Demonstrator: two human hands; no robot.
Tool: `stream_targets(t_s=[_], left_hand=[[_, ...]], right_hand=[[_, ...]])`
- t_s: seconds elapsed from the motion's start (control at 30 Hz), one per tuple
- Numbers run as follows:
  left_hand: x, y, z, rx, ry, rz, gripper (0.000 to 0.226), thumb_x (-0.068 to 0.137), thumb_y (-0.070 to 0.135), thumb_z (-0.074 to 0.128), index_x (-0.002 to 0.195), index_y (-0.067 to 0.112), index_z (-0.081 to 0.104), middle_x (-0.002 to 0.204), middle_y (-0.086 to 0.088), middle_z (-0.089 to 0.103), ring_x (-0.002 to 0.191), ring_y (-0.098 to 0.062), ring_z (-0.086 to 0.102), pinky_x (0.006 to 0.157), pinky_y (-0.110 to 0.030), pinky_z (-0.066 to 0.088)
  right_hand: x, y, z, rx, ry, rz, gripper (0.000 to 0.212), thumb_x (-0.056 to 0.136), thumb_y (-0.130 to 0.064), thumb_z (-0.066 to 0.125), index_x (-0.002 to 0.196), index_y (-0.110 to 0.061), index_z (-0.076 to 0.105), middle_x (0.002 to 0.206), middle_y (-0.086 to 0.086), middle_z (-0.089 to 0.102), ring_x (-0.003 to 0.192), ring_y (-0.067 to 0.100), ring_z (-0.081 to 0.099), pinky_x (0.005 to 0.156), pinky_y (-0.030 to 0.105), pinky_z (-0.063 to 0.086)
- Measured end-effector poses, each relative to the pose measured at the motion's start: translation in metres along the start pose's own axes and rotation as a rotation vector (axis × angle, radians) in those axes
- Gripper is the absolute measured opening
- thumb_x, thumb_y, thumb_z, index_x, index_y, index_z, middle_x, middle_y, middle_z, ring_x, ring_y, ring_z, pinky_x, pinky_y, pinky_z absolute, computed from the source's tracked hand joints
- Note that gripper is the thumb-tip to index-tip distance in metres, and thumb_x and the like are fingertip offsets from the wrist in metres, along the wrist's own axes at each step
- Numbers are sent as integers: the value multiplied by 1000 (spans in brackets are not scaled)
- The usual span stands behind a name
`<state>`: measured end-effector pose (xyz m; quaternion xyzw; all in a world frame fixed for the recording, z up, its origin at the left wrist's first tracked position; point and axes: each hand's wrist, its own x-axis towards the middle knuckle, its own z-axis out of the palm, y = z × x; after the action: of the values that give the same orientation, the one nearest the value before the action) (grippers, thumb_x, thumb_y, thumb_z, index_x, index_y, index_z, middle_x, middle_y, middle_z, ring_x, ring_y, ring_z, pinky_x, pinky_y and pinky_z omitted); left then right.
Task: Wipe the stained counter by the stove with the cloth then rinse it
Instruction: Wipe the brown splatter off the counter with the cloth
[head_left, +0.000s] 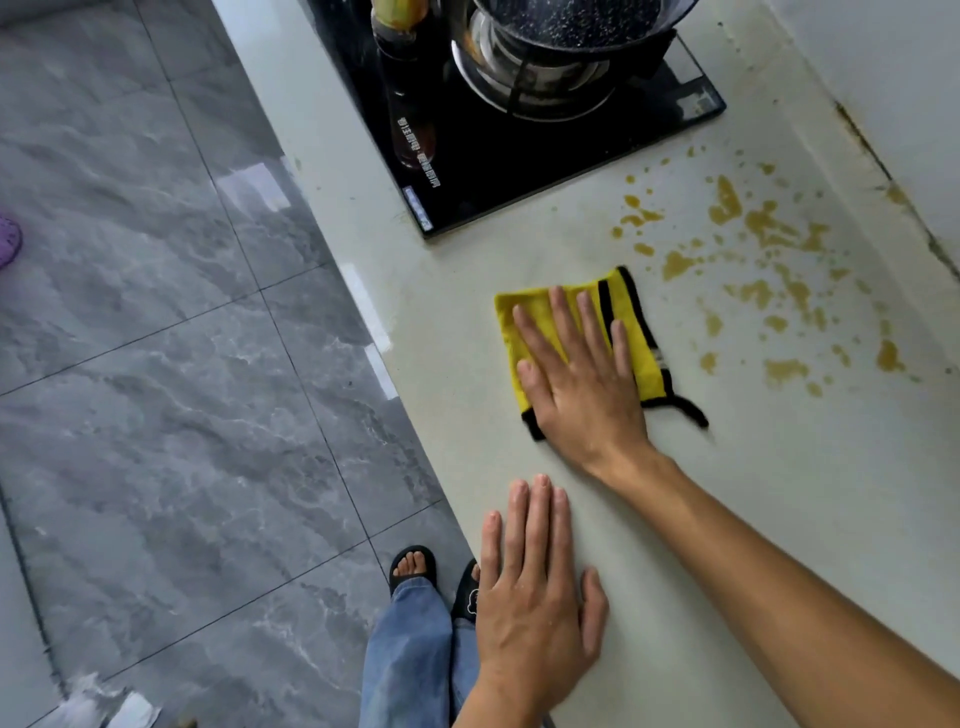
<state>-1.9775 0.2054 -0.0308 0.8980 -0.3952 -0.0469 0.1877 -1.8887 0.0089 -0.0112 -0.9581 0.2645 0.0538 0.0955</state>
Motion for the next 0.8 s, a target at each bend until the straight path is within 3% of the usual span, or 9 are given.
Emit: stream_targets(t_s=[0.23, 0.37, 0.47, 0.63, 0.7, 0.8], left_hand=[[2, 2, -6, 4, -66, 7, 76, 93, 42, 55, 158, 3, 46, 170, -16, 35, 159, -35, 34, 126, -52, 26], [20, -4, -21, -61, -50, 23, 68, 95, 38, 54, 157, 9, 49, 168, -12, 41, 157, -31, 35, 127, -46, 26], [68, -15, -31, -80, -11, 38, 62, 100, 33, 50, 158, 9, 48, 168, -12, 40, 160, -31, 31, 129, -50, 25], [135, -35, -29, -34, -125, 126, 61, 108, 36, 41, 164, 13, 38, 174, -12, 26, 165, -30, 14, 134, -55, 14], [137, -40, -25, 8, -126, 179, 62, 108, 39, 41, 165, 14, 36, 175, -12, 25, 165, -30, 15, 133, -55, 13], [136, -41, -21, 49, -95, 191, 65, 106, 41, 41, 165, 15, 36, 175, -11, 26, 165, -29, 17, 133, -54, 13]], right_hand=[[76, 26, -21, 56, -6, 96, 57, 111, -53, 19, 166, -46, 5, 177, -3, -7, 163, 23, -8, 130, 57, -2], [15, 33, -5, 44, 72, 129, 59, 110, -52, 19, 167, -42, 6, 177, -2, -4, 164, 24, -5, 130, 57, 0], [-53, 49, 8, 6, 81, 154, 59, 109, -53, 21, 166, -43, 8, 177, -3, 0, 164, 23, -2, 130, 57, 5], [-18, 85, -9, 37, 105, 279, 58, 109, -52, 22, 166, -43, 13, 177, -2, 4, 164, 24, 1, 130, 59, 6], [-8, 84, -10, 46, 121, 345, 58, 111, -51, 22, 167, -40, 10, 177, 0, 2, 164, 26, 0, 130, 59, 6], [-52, 69, 5, 9, 171, 291, 59, 110, -49, 25, 167, -37, 14, 177, 2, 7, 164, 27, 4, 130, 58, 8]])
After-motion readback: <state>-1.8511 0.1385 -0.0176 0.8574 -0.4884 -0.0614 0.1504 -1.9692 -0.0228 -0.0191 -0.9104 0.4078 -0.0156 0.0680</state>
